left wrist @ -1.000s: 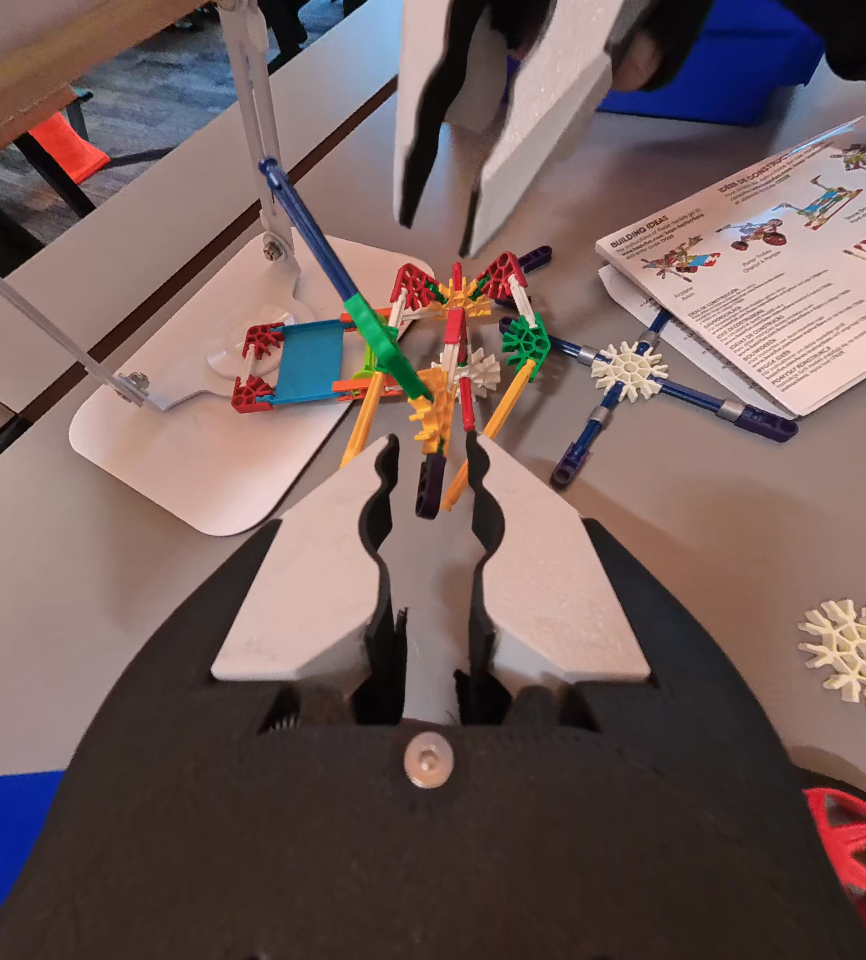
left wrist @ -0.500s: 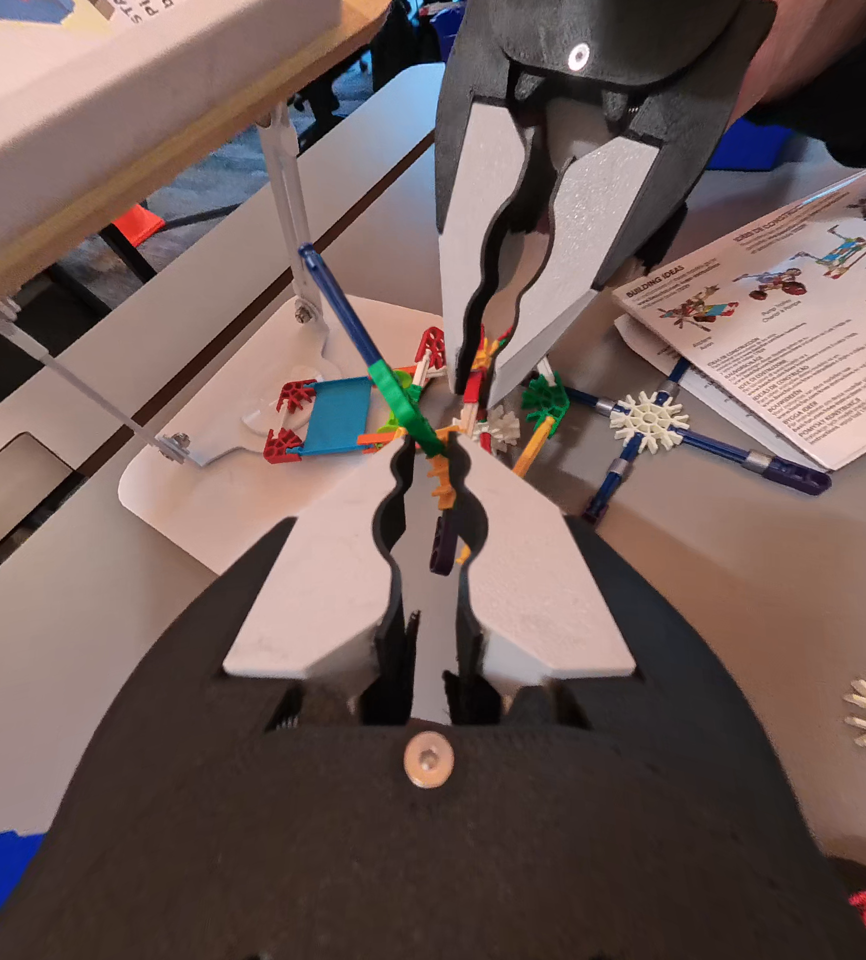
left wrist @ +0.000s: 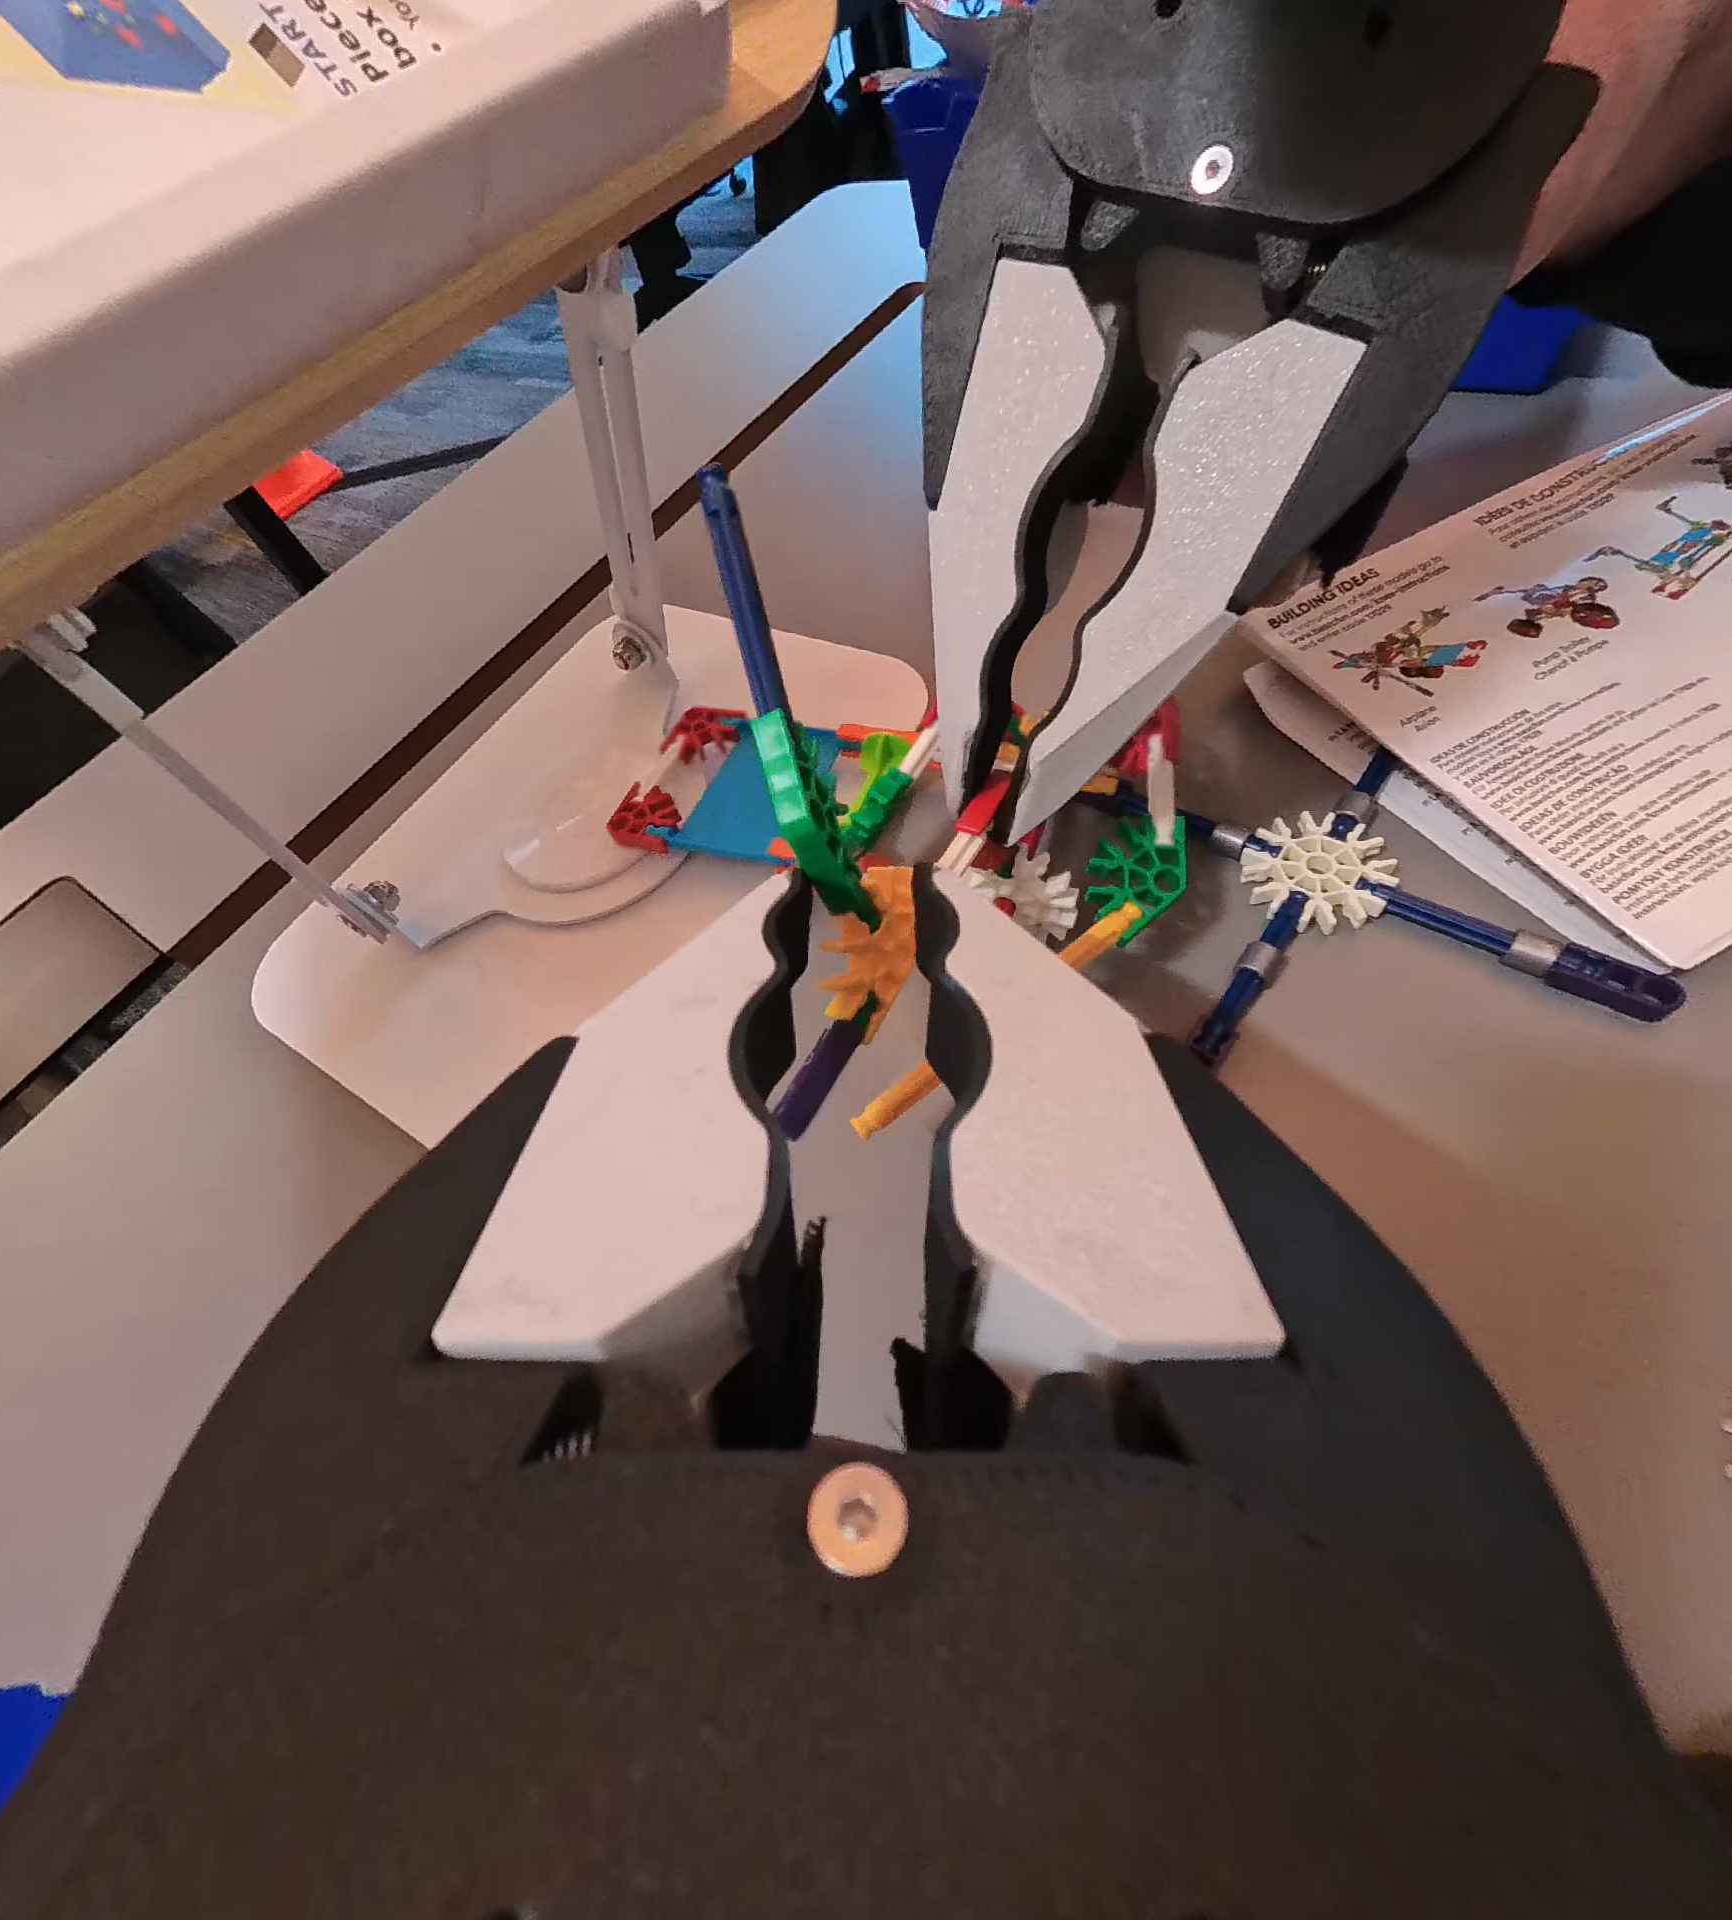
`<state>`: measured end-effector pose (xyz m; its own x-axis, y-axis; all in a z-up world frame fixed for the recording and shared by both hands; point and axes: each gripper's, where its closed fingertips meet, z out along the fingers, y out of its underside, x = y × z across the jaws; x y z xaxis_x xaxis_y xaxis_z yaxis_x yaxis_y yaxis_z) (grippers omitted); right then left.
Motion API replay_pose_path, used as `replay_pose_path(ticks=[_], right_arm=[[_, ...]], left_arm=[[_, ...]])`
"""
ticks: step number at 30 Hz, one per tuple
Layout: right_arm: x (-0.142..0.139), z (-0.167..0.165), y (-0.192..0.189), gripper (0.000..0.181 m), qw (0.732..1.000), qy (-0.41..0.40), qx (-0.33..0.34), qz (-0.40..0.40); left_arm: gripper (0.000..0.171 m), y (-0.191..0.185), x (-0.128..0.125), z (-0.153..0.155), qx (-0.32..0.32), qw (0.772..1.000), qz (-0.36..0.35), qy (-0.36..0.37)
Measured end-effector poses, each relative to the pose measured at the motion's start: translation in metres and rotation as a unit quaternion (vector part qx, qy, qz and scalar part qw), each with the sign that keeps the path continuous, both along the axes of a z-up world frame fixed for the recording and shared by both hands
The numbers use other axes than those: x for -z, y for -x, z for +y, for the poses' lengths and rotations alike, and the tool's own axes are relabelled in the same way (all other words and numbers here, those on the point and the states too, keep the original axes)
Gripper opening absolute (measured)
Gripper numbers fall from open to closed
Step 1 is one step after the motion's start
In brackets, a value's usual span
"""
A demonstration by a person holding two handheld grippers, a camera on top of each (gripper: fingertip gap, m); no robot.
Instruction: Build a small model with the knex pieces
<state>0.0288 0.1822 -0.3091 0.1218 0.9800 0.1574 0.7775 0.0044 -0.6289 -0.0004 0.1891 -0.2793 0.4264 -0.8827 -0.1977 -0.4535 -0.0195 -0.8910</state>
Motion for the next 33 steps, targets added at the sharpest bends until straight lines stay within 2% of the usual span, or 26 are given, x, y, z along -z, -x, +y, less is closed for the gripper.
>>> replay_pose_path(ticks=[21, 27, 33], right_arm=[[-0.004, -0.017, 0.029, 0.008, 0.999, 0.0, -0.017, 0.03], [-0.025, -0.003, 0.014, 0.017, 0.998, -0.01, 0.009, 0.053], [-0.019, 0.012, -0.013, 0.021, 0.999, -0.006, 0.036, 0.02]], left_arm=[[0.017, 0.015, 0.003, 0.01, -0.025, 0.999, 0.024, -0.02], [0.017, 0.018, 0.004, 0.014, -0.037, 0.998, 0.031, -0.028], [0.017, 0.025, 0.006, 0.023, -0.059, 0.997, 0.04, -0.037]])
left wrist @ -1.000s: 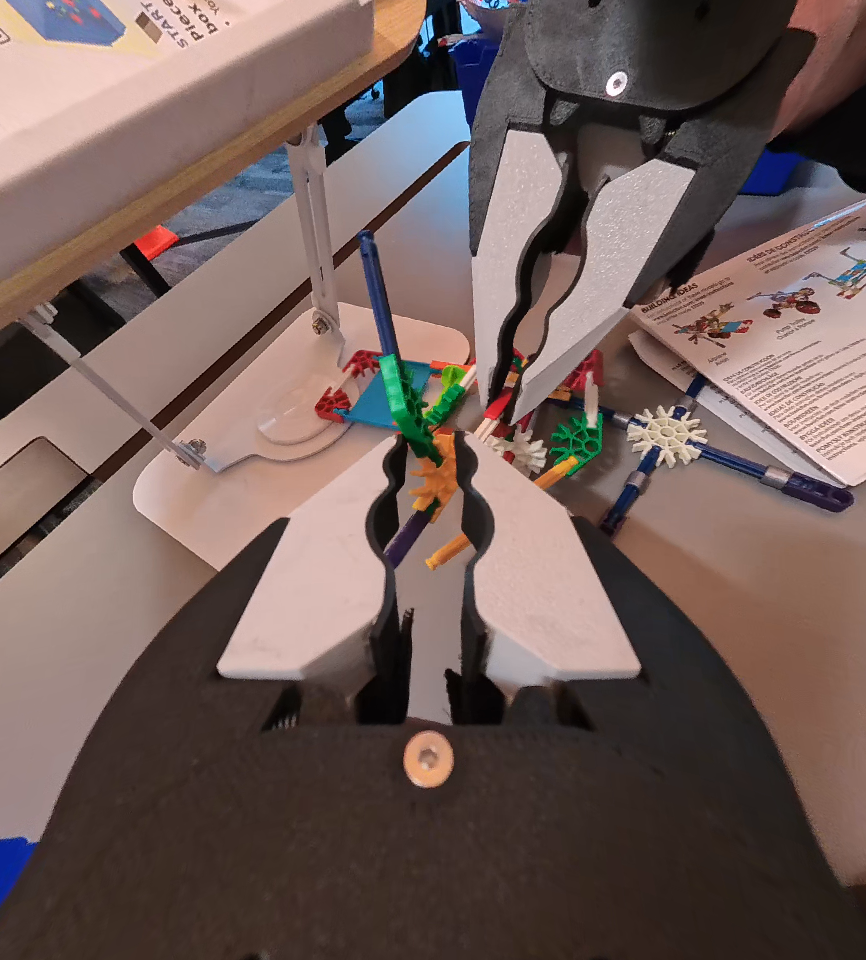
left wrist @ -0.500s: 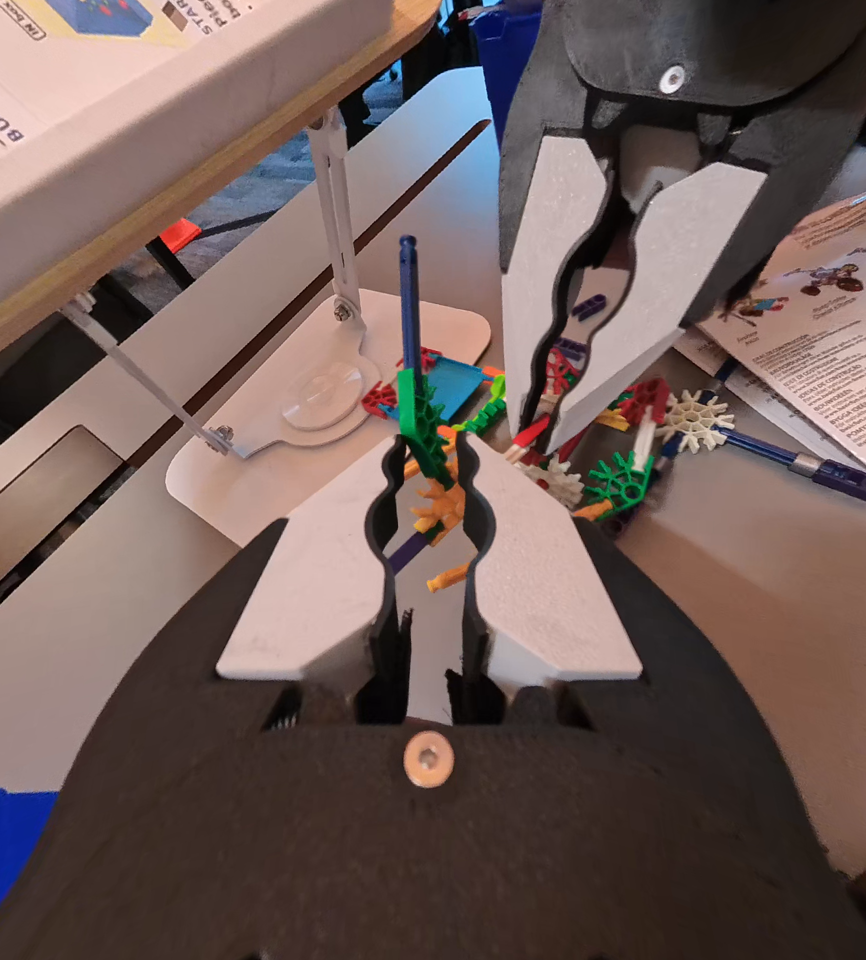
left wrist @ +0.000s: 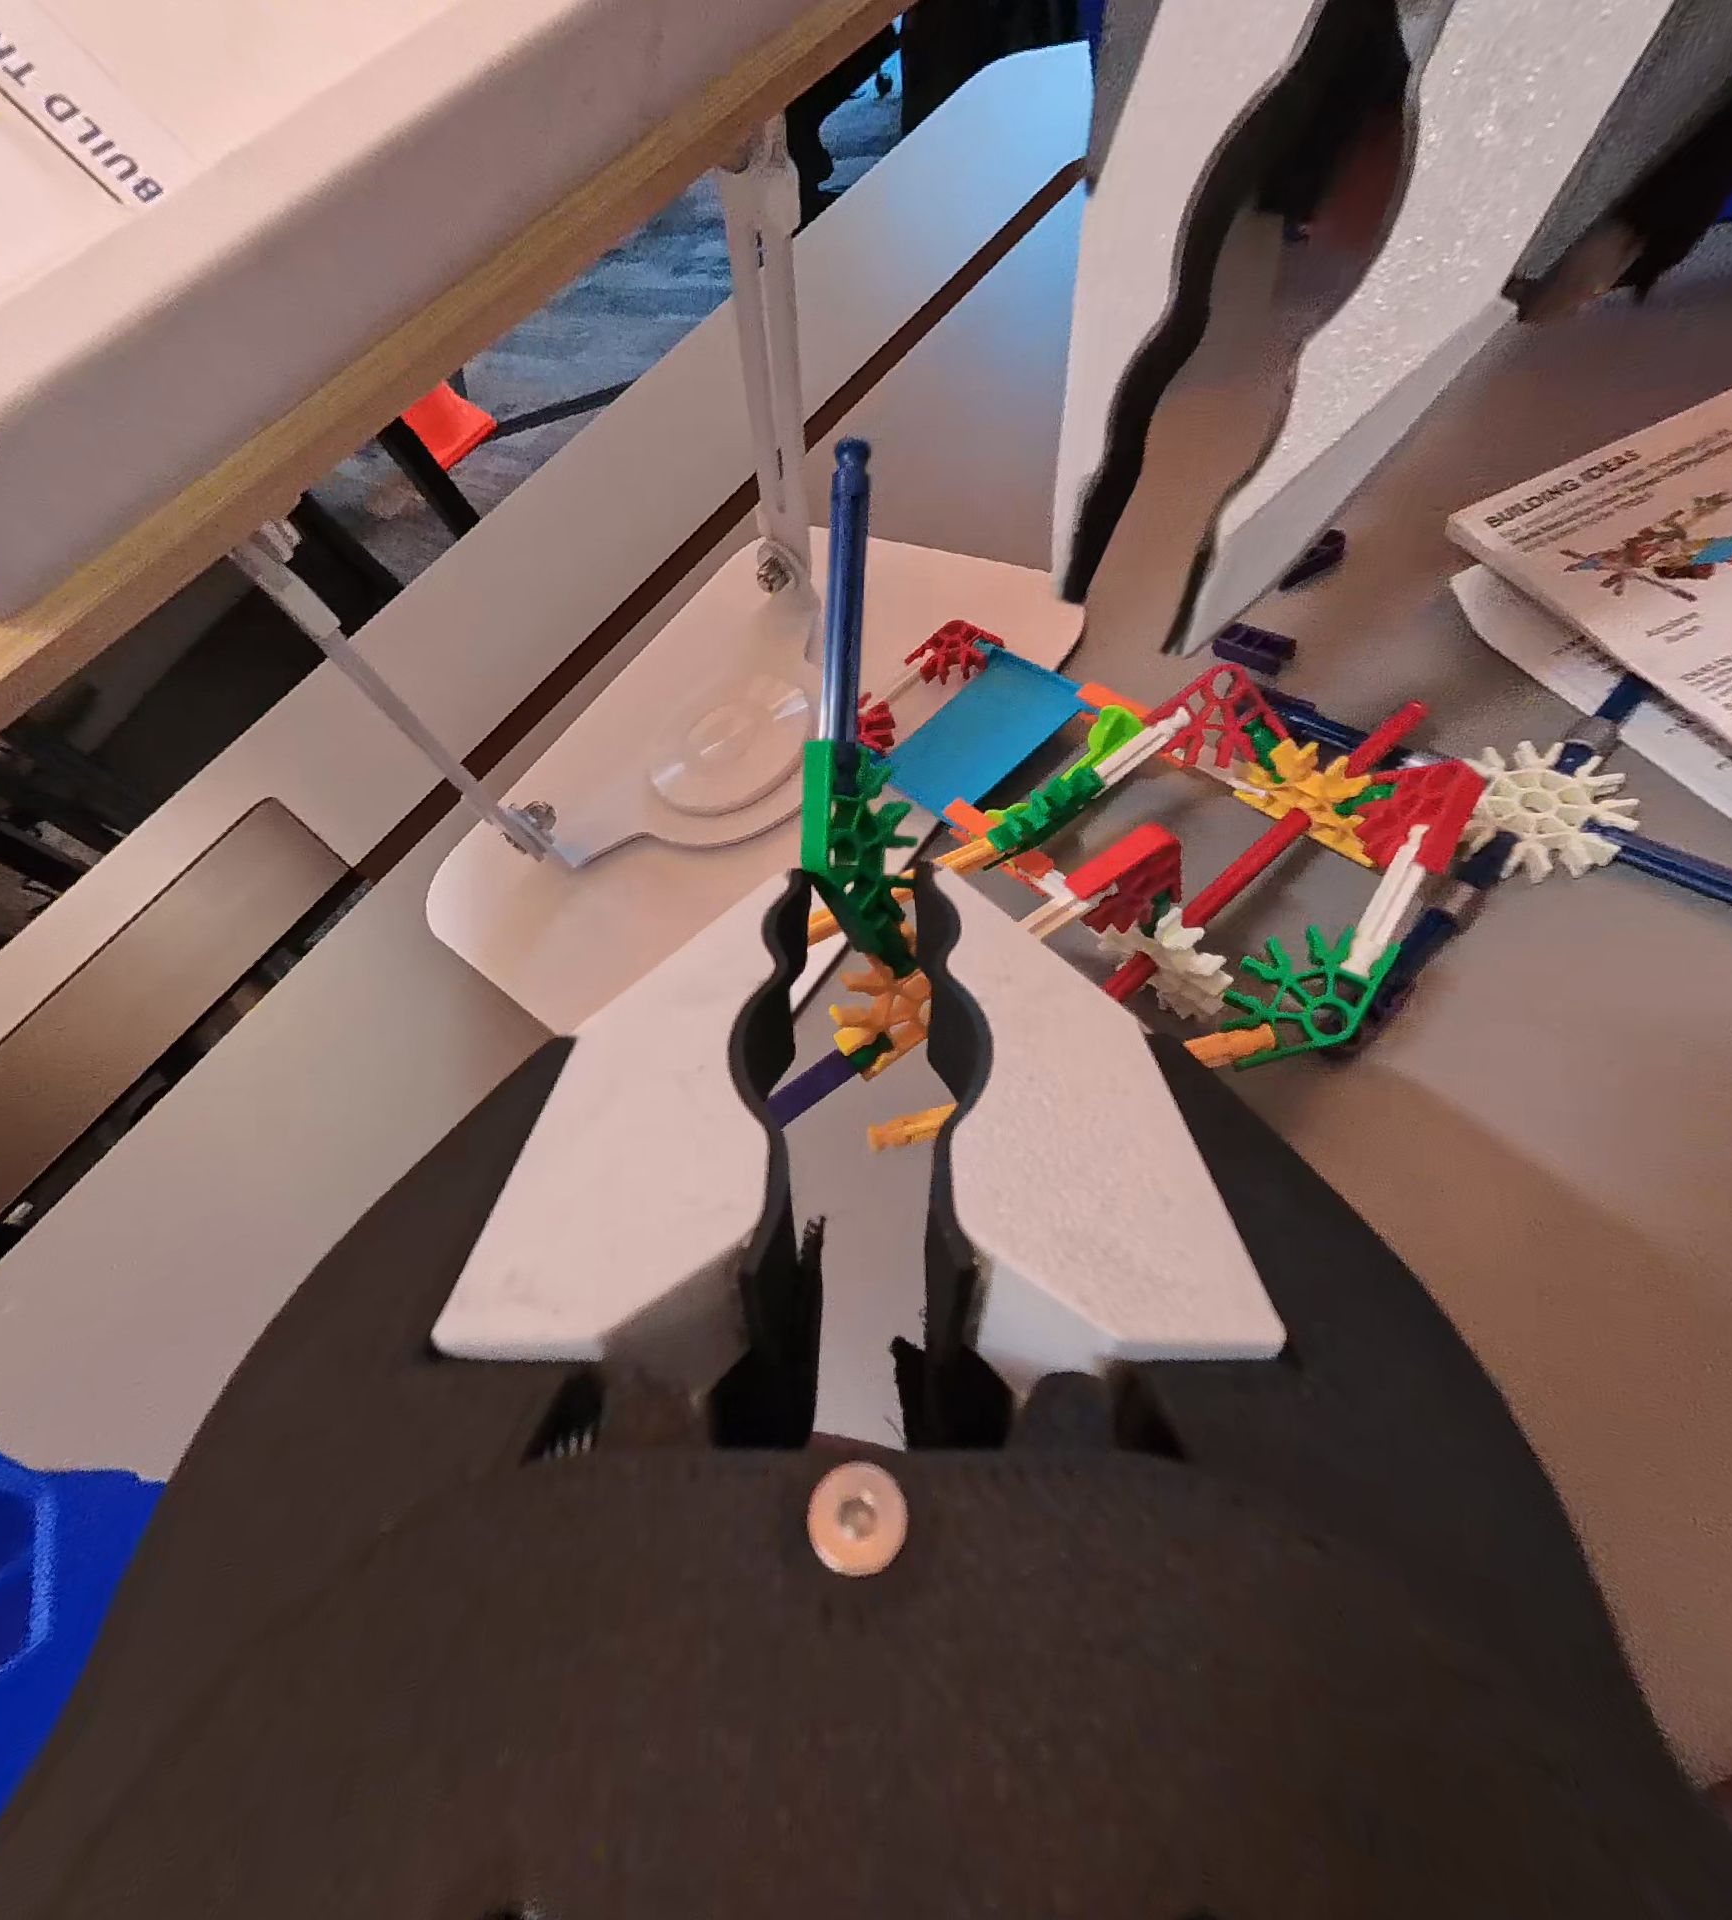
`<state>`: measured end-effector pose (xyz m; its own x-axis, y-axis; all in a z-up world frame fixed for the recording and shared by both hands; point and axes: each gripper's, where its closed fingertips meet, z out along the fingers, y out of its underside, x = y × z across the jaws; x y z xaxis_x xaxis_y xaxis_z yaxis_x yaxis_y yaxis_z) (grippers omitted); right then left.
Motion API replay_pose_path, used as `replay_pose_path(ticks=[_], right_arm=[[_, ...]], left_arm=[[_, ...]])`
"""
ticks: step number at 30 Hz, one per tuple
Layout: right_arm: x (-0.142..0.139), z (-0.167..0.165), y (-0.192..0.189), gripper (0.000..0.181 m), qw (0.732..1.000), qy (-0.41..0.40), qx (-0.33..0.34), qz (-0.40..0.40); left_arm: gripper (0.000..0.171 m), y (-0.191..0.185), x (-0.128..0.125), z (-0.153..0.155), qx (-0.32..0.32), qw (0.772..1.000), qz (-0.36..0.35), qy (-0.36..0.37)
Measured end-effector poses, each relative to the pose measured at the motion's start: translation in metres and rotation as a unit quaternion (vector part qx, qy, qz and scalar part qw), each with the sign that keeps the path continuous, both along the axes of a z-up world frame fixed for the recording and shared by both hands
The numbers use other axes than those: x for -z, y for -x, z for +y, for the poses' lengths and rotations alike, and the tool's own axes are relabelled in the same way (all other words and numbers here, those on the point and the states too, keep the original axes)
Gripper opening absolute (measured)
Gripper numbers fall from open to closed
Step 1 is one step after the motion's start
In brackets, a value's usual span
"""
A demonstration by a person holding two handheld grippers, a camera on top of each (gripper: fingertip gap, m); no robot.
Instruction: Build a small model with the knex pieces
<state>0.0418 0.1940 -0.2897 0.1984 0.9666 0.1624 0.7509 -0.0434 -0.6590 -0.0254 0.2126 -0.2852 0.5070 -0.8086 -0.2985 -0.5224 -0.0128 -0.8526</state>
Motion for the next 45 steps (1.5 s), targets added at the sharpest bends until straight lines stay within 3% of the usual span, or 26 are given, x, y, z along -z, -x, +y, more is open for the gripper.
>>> replay_pose_path(ticks=[9, 19, 27, 35, 45], right_arm=[[0.036, -0.02, -0.005, 0.026, 0.995, 0.047, -0.037, -0.074], [0.041, -0.025, 0.001, 0.018, 0.994, 0.046, -0.05, -0.082], [0.051, -0.042, 0.015, 0.017, 0.991, 0.059, -0.084, -0.083], [0.042, -0.062, 0.03, 0.021, 0.988, 0.063, -0.129, -0.055], [0.024, -0.025, 0.012, 0.034, 0.997, 0.038, -0.062, -0.023]], left_arm=[[0.018, 0.01, -0.002, 0.011, -0.028, 1.0, 0.0, -0.012], [0.017, 0.019, -0.004, 0.01, -0.028, 0.999, -0.013, 0.032], [0.016, 0.023, -0.001, 0.019, -0.053, 0.998, -0.014, 0.023], [0.018, 0.026, -0.003, 0.024, -0.066, 0.997, -0.02, 0.016], [0.022, 0.024, -0.002, 0.021, -0.064, 0.998, -0.011, 0.016]])
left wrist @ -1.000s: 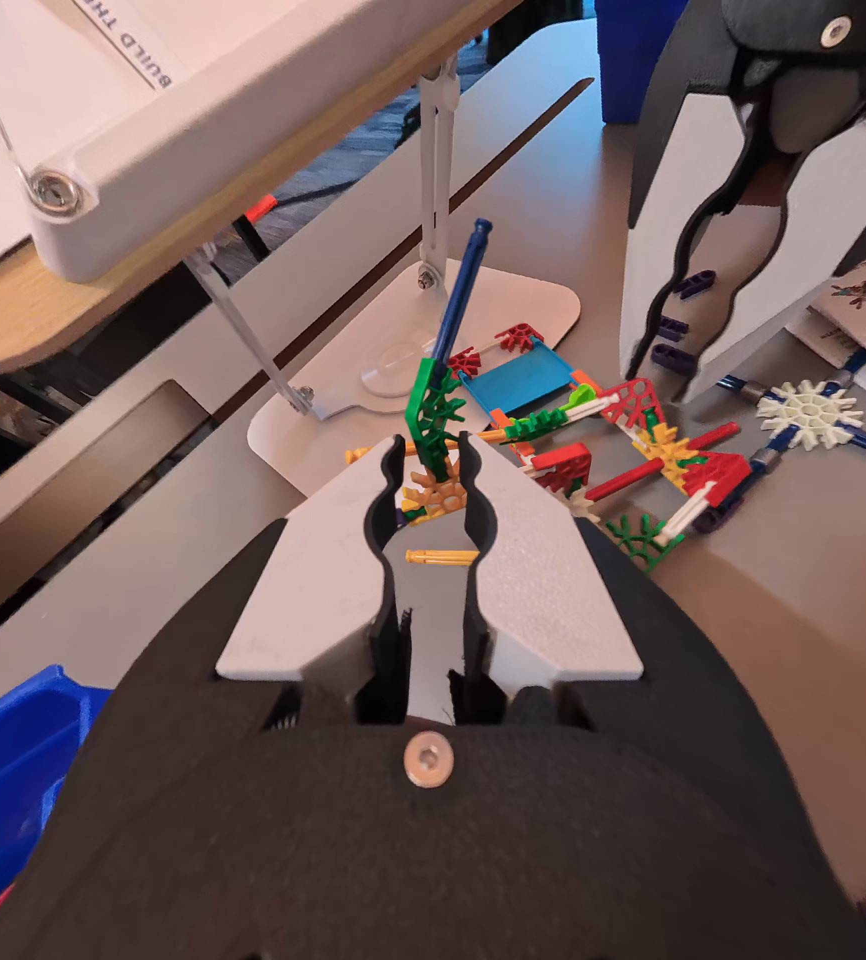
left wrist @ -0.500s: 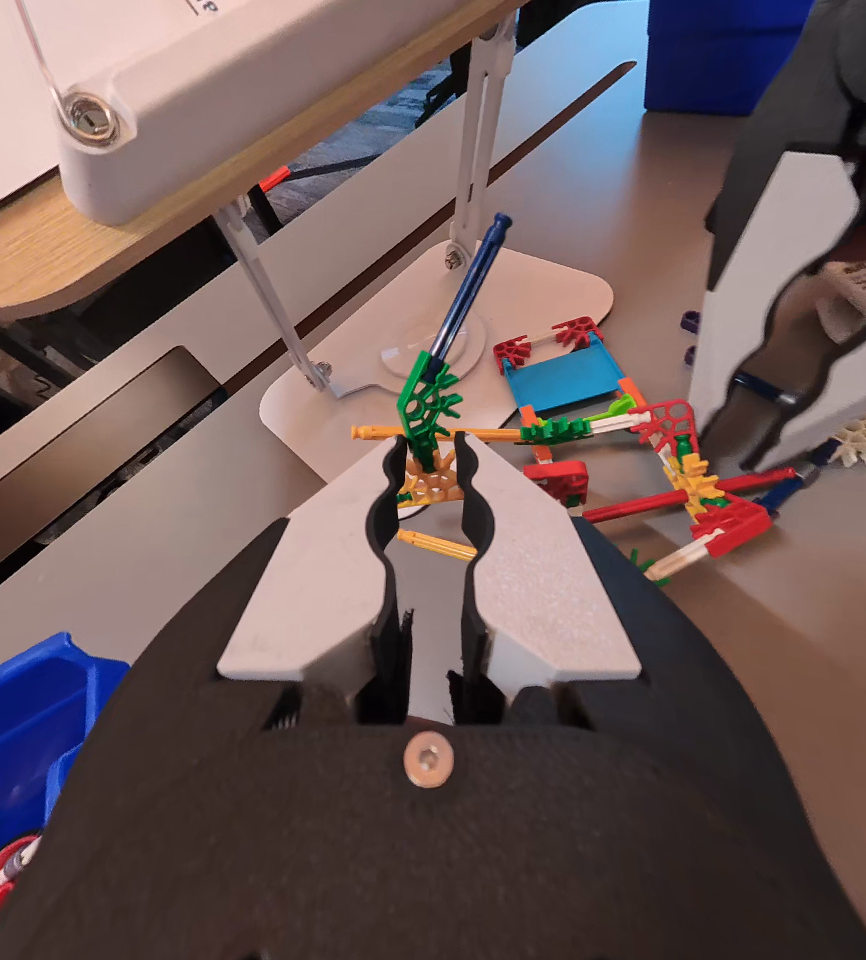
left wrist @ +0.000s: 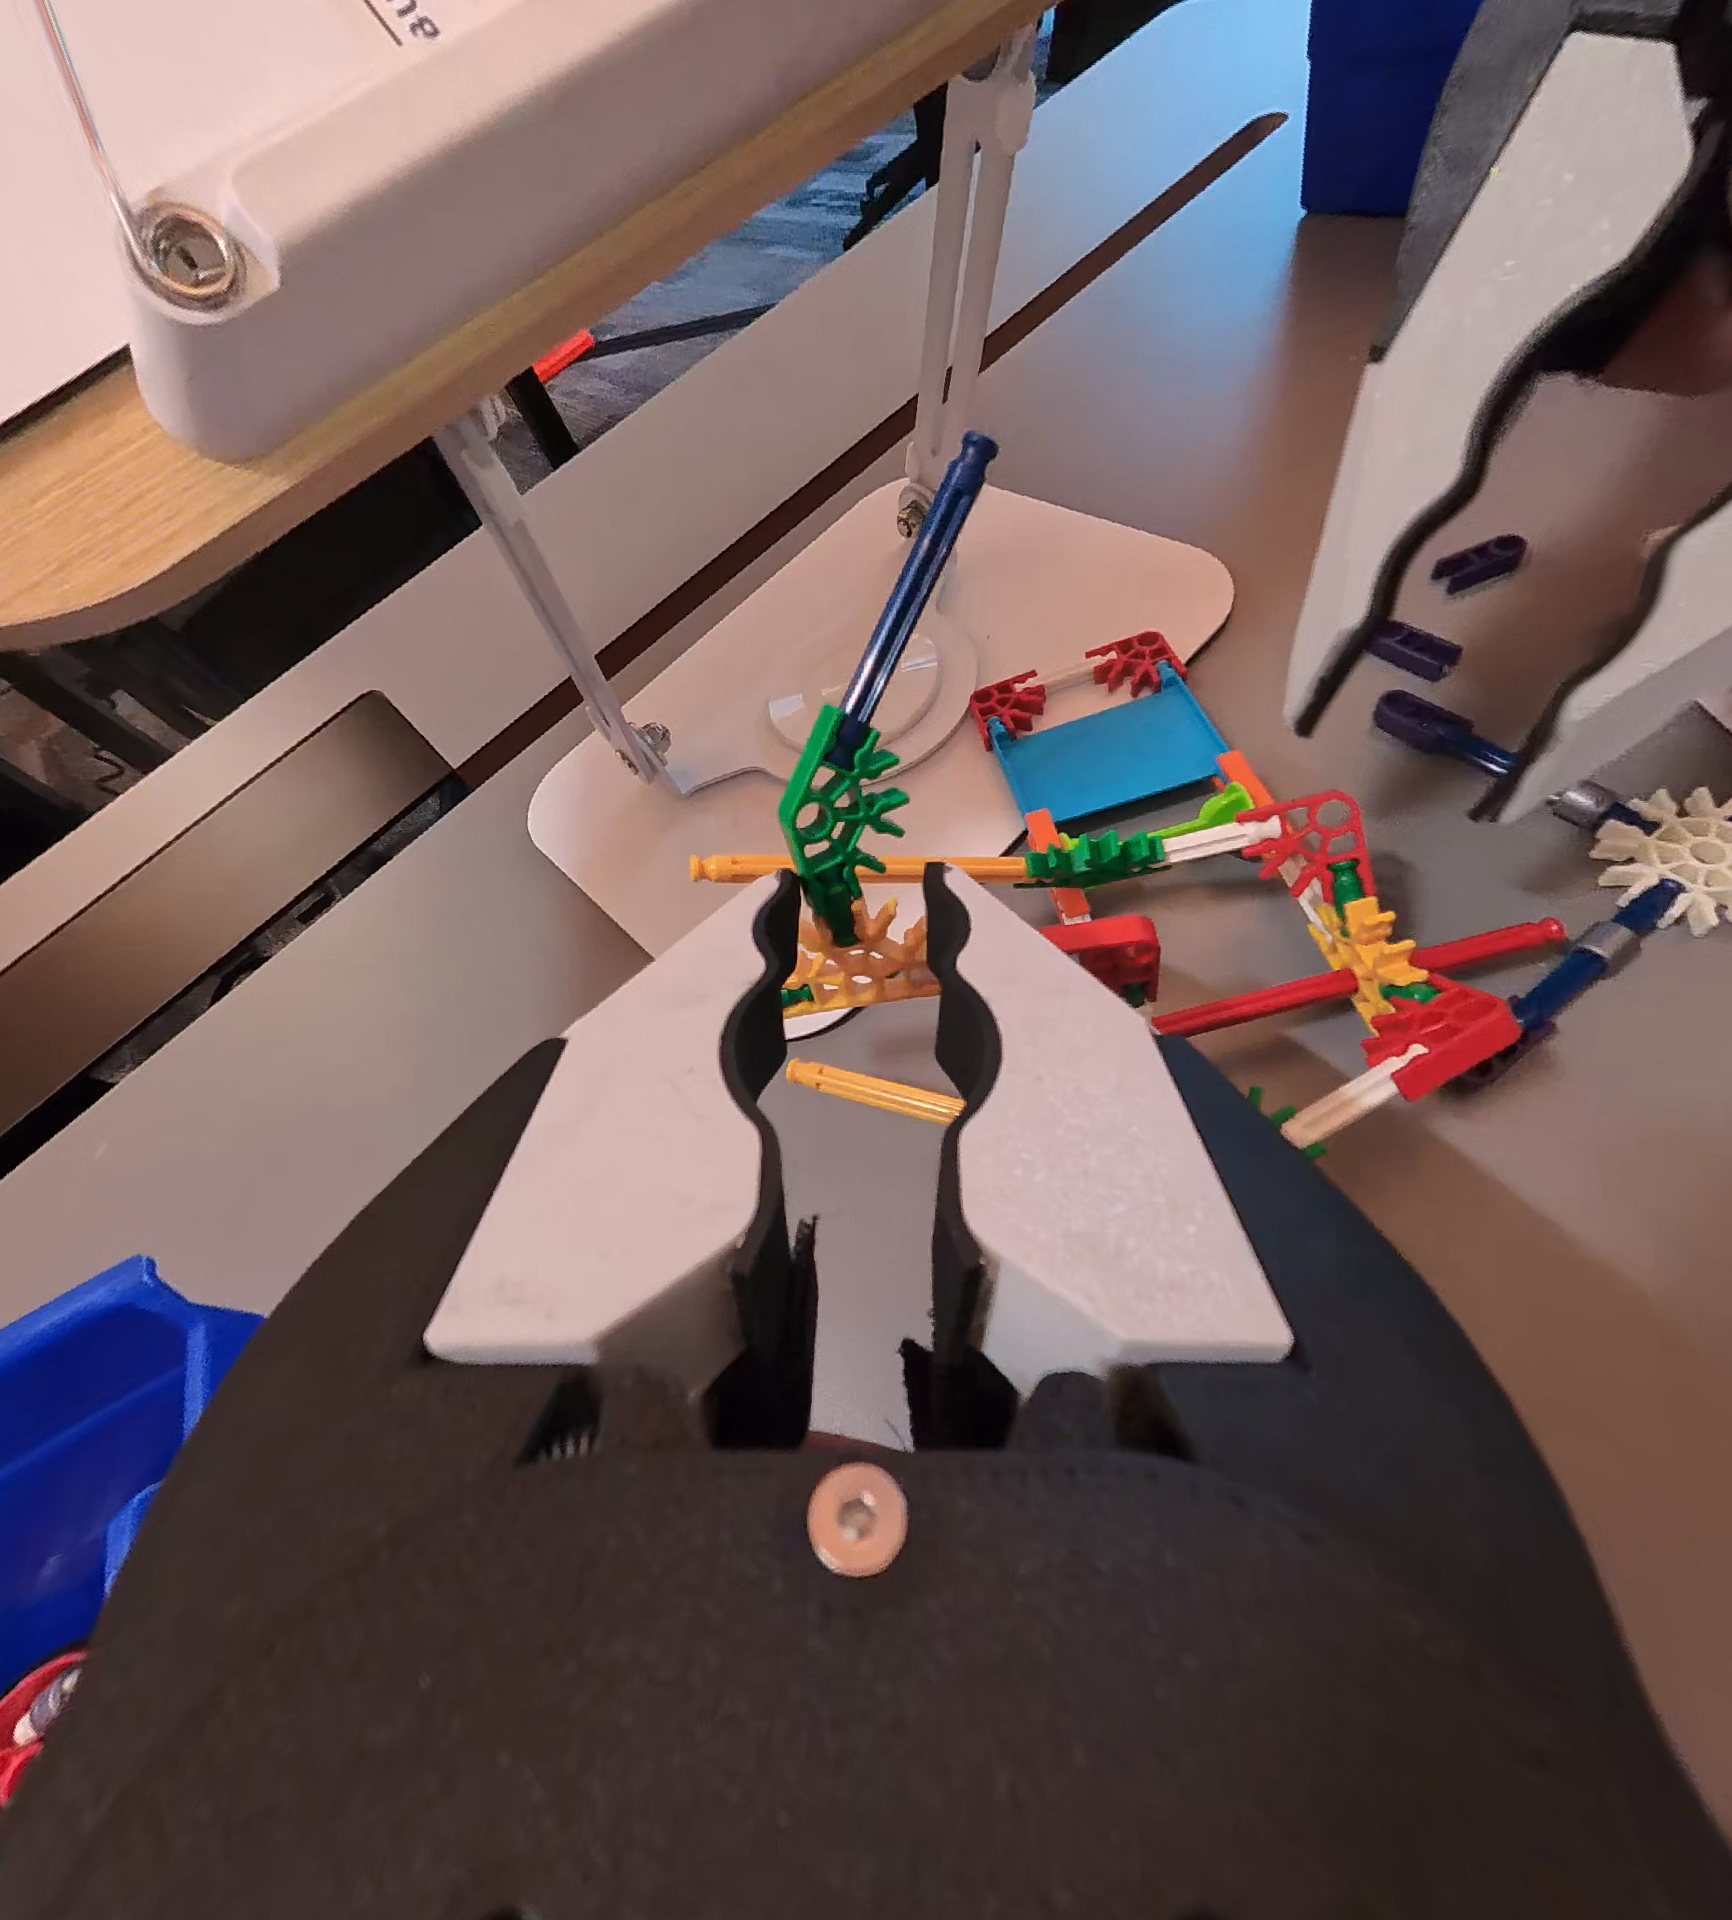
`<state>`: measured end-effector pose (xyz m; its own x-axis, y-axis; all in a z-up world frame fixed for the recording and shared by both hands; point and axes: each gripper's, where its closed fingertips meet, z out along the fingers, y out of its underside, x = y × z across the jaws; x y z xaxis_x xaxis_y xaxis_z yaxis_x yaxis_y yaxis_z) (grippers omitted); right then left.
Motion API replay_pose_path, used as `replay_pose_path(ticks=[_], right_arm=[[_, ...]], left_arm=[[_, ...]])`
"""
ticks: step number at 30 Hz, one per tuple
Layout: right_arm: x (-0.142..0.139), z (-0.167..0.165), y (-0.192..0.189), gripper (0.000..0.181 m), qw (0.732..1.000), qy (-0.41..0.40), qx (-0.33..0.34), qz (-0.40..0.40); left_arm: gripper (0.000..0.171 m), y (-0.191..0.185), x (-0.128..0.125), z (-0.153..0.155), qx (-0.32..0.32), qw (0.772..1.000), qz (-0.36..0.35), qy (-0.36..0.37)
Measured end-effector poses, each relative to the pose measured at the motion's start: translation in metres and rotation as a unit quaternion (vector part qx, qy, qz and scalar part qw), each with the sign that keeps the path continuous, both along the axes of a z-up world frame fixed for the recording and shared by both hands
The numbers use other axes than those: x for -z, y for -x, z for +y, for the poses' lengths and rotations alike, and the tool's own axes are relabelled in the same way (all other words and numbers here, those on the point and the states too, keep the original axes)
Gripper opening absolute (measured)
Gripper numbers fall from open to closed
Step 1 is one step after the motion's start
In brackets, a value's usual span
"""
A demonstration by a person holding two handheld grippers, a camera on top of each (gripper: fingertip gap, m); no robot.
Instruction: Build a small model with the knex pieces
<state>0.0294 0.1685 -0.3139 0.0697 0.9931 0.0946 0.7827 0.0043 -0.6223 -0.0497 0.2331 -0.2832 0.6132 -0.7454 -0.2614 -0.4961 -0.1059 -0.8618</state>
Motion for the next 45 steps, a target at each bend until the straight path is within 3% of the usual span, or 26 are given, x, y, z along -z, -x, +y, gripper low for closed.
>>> replay_pose_path(ticks=[11, 17, 24, 29, 33, 40, 45], right_arm=[[0.022, -0.017, 0.007, 0.04, 0.999, 0.026, -0.027, -0.033], [0.013, -0.032, 0.017, 0.04, 0.998, 0.036, -0.053, -0.016], [0.011, -0.019, 0.008, 0.038, 0.999, 0.024, -0.026, -0.022], [0.023, -0.036, 0.017, 0.037, 0.997, 0.024, -0.057, -0.049], [0.015, -0.056, 0.032, 0.039, 0.995, 0.049, -0.09, -0.016], [0.001, -0.029, 0.016, 0.037, 0.999, 0.019, -0.043, -0.011], [0.01, -0.008, -0.006, 0.038, 0.999, -0.002, -0.008, -0.051]], left_arm=[[0.021, 0.001, -0.003, -0.002, 0.002, 1.0, -0.002, -0.001], [0.022, 0.001, -0.002, -0.003, 0.003, 1.0, 0.001, 0.001], [0.021, 0.003, -0.006, -0.004, 0.001, 1.0, 0.0, -0.002], [0.021, 0.002, -0.004, -0.004, 0.001, 1.0, 0.004, 0.0], [0.022, 0.004, -0.005, -0.005, -0.001, 1.0, 0.011, -0.004], [0.024, 0.008, -0.005, -0.019, 0.005, 0.999, 0.039, 0.014], [0.03, -0.003, 0.006, -0.036, 0.023, 0.996, 0.04, 0.074]])
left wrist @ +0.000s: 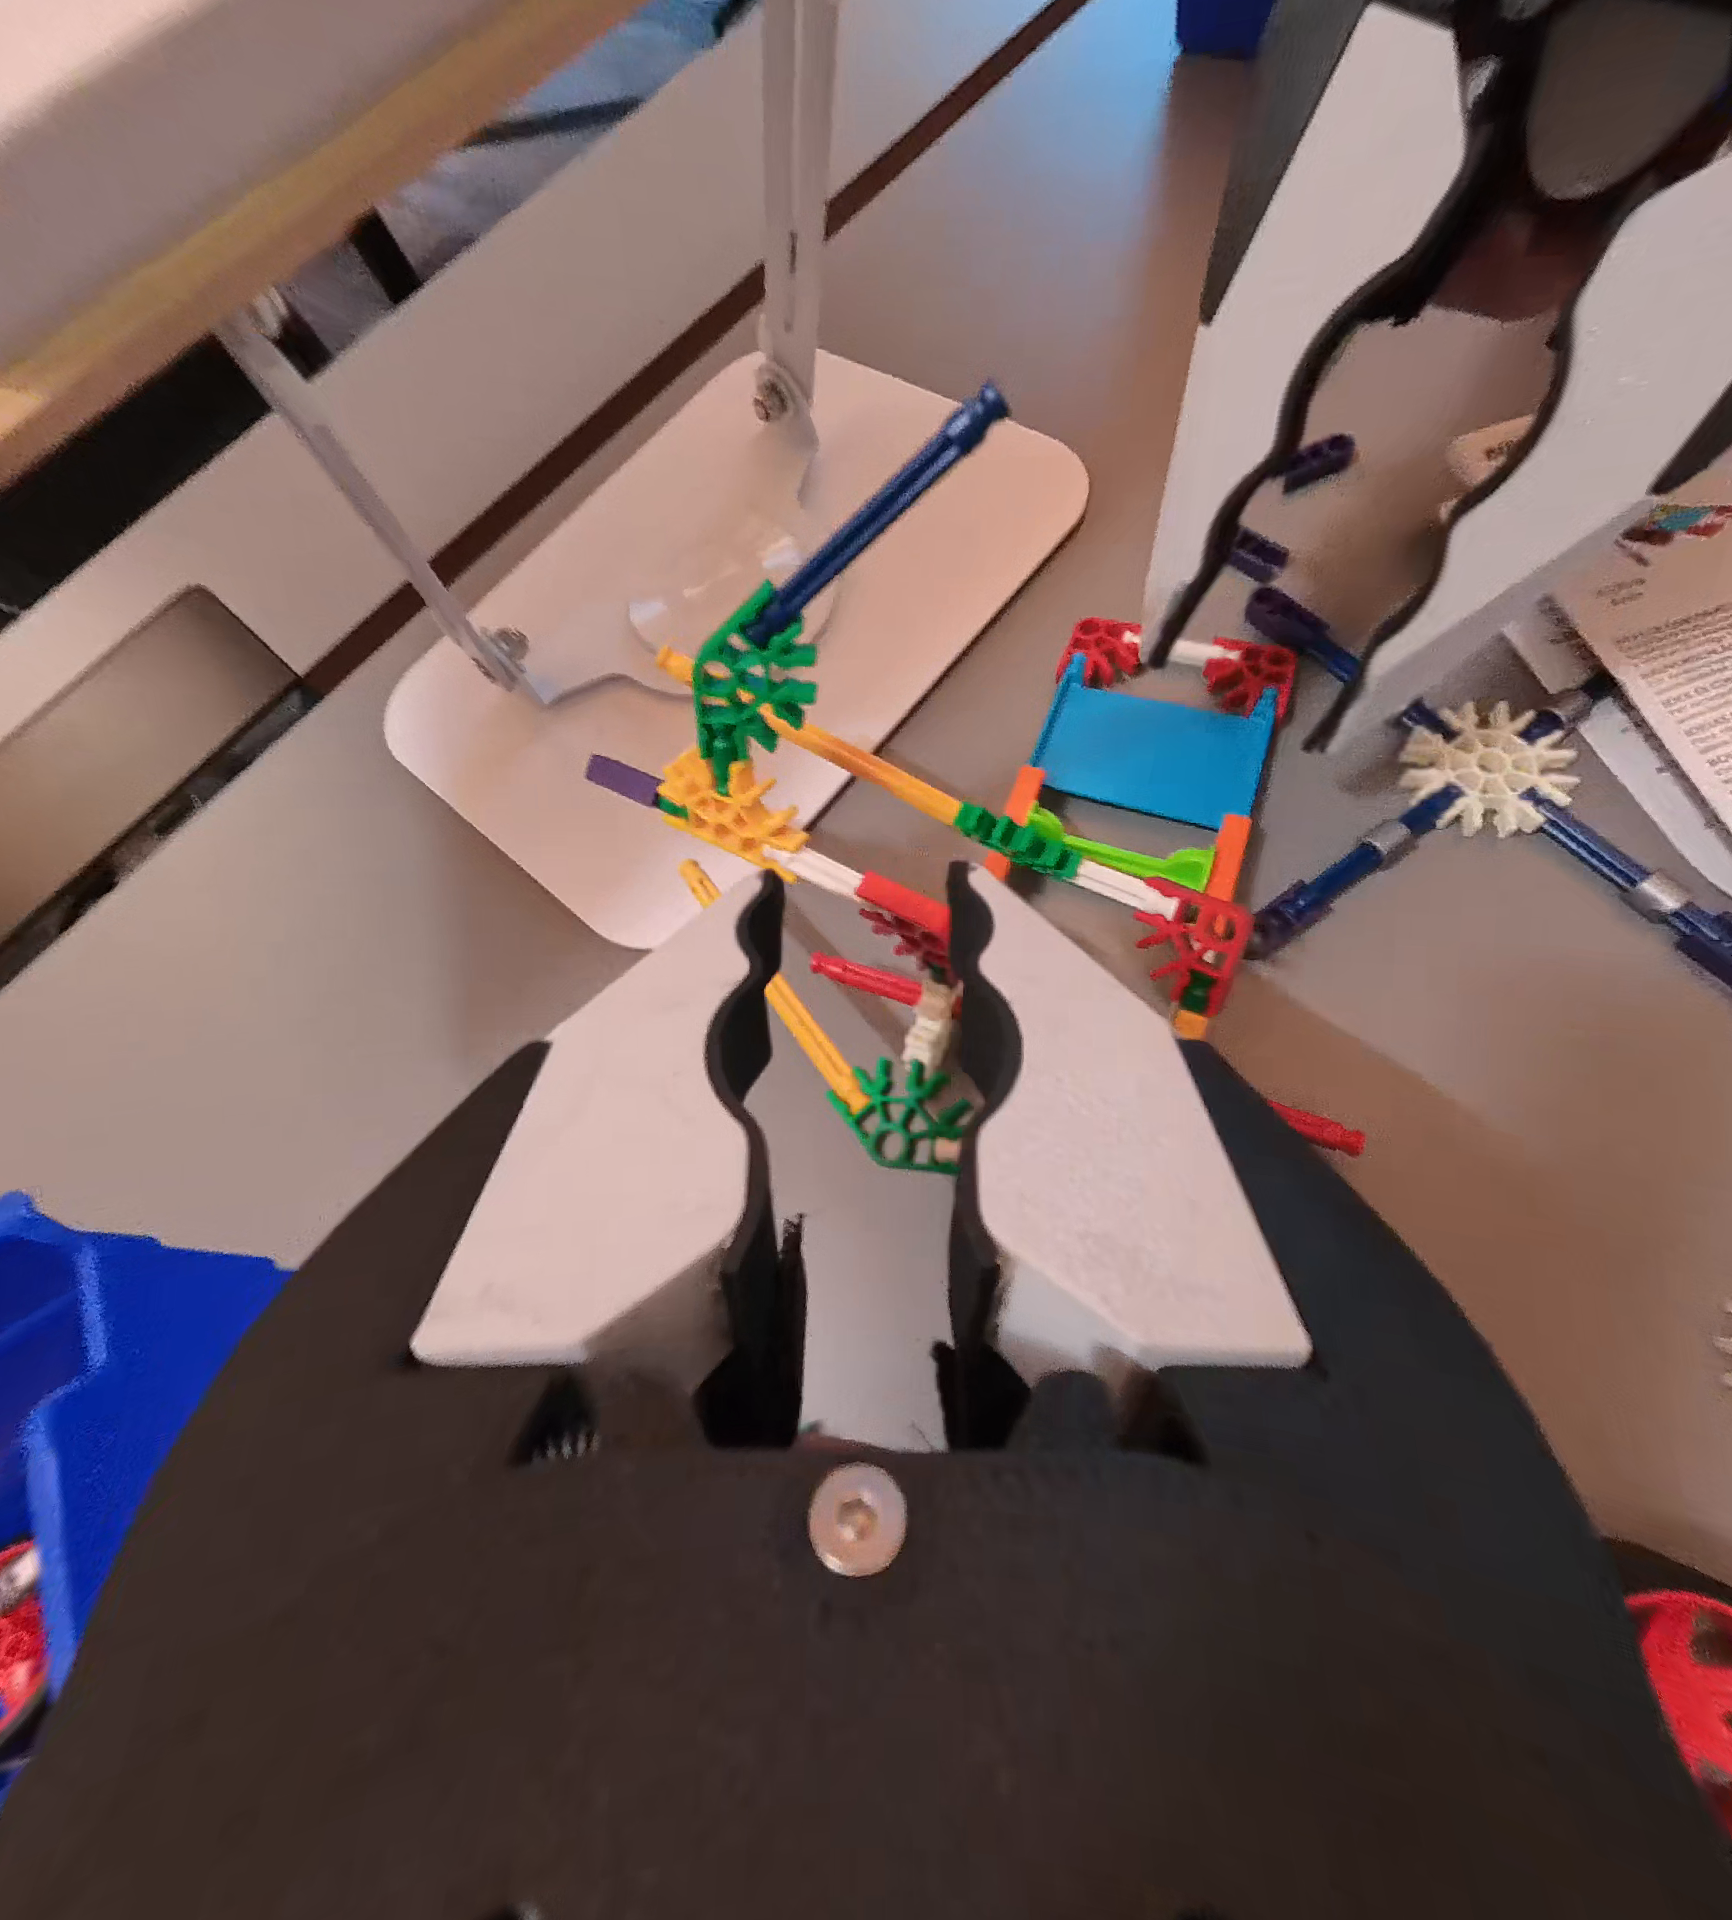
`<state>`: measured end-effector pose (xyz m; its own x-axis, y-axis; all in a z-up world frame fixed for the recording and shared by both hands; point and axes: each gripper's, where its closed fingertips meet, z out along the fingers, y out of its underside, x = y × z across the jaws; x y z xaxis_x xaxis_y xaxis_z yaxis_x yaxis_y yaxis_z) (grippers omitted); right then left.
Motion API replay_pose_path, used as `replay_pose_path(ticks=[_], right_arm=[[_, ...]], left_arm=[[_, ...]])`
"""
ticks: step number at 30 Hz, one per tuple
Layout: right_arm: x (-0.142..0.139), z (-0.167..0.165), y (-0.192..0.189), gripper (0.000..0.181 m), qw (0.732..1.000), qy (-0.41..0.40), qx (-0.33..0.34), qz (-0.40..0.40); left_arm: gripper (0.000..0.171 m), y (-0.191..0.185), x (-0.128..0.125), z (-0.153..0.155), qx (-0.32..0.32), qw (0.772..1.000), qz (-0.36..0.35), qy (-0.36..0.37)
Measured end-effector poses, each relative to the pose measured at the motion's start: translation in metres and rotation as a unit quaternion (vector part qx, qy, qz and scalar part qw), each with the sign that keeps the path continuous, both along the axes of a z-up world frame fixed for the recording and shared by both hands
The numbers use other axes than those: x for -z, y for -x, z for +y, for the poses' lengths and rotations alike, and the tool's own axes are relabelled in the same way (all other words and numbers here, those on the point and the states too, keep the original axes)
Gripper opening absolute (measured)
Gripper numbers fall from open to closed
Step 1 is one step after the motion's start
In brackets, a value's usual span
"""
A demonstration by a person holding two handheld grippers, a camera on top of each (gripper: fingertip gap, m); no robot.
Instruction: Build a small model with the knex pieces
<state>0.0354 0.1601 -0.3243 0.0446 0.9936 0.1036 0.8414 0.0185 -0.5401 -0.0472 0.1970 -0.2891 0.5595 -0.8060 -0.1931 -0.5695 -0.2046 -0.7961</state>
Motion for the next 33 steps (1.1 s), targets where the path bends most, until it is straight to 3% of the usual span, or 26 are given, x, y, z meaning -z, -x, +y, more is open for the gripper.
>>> replay_pose_path(ticks=[4, 13, 23, 33], right_arm=[[0.013, 0.004, -0.007, 0.038, 1.0, 0.0, 0.006, -0.031], [0.033, -0.012, -0.006, 0.037, 0.997, 0.031, -0.023, -0.061], [0.03, -0.036, 0.012, 0.033, 0.996, 0.031, -0.065, -0.056], [0.015, -0.025, 0.006, 0.034, 0.998, 0.015, -0.046, -0.04]], left_arm=[[0.034, -0.004, 0.015, -0.004, -0.012, 0.999, 0.027, 0.018], [0.019, -0.004, 0.023, 0.006, -0.042, 0.999, 0.027, 0.015], [0.016, -0.002, 0.023, 0.008, -0.038, 0.999, 0.031, 0.012], [0.014, 0.0, 0.023, 0.011, -0.037, 0.999, 0.03, 0.01]])
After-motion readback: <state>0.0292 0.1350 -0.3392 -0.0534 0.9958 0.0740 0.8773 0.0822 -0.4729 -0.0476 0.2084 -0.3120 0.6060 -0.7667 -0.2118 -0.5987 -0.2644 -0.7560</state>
